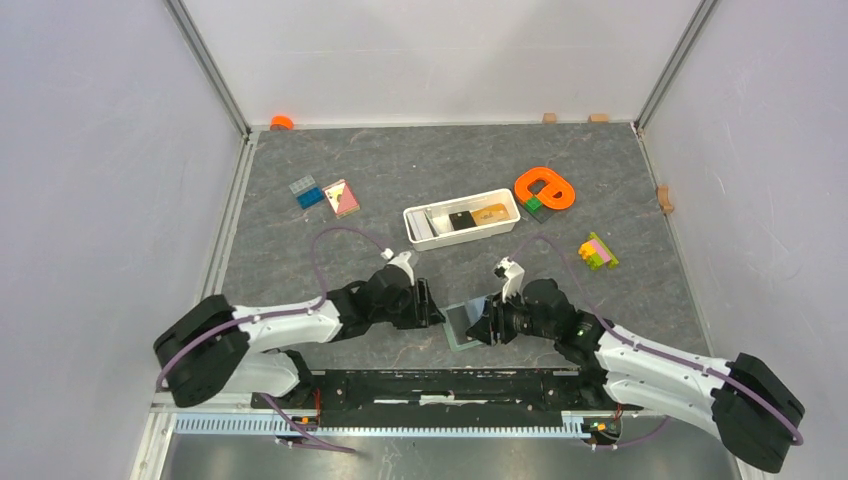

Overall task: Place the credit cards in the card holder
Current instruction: Turn over the card slot in the card holder, then pick up the credit card from the storage box.

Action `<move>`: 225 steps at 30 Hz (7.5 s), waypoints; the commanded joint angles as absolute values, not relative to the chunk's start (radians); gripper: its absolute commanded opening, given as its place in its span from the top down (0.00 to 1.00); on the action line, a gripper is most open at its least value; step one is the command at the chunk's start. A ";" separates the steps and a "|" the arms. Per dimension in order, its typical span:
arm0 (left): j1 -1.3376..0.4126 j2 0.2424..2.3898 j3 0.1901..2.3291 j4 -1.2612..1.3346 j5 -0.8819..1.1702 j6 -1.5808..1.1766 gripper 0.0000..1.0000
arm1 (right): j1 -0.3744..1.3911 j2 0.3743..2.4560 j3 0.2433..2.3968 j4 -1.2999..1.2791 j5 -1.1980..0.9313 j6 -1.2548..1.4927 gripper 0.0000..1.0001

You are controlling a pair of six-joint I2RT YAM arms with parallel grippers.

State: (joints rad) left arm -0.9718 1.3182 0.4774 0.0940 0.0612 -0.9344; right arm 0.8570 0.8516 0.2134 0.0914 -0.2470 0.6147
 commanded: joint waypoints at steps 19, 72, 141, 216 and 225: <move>-0.516 1.061 0.868 -0.588 0.267 -0.432 0.03 | 0.905 1.079 0.765 -0.280 0.196 0.263 0.02; -0.426 1.008 0.905 -0.617 -0.018 -0.221 0.00 | 0.828 2.030 1.538 -0.399 0.374 0.024 0.62; -0.422 0.999 0.893 -0.616 -0.026 -0.222 0.00 | 0.741 1.935 1.470 -0.294 0.008 0.131 0.77; -0.419 1.005 0.888 -0.616 -0.037 -0.216 0.00 | 0.692 1.960 1.536 -0.330 -0.028 -0.116 0.81; -0.419 1.008 0.887 -0.617 -0.034 -0.216 0.00 | 0.686 1.991 1.539 -0.343 -0.008 -0.115 0.75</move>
State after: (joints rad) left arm -0.4267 1.0180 0.8925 -0.6350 -0.0250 -0.2634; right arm 0.6926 2.0037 1.5017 -0.3542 -0.0170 -0.1047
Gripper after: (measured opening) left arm 0.994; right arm 0.204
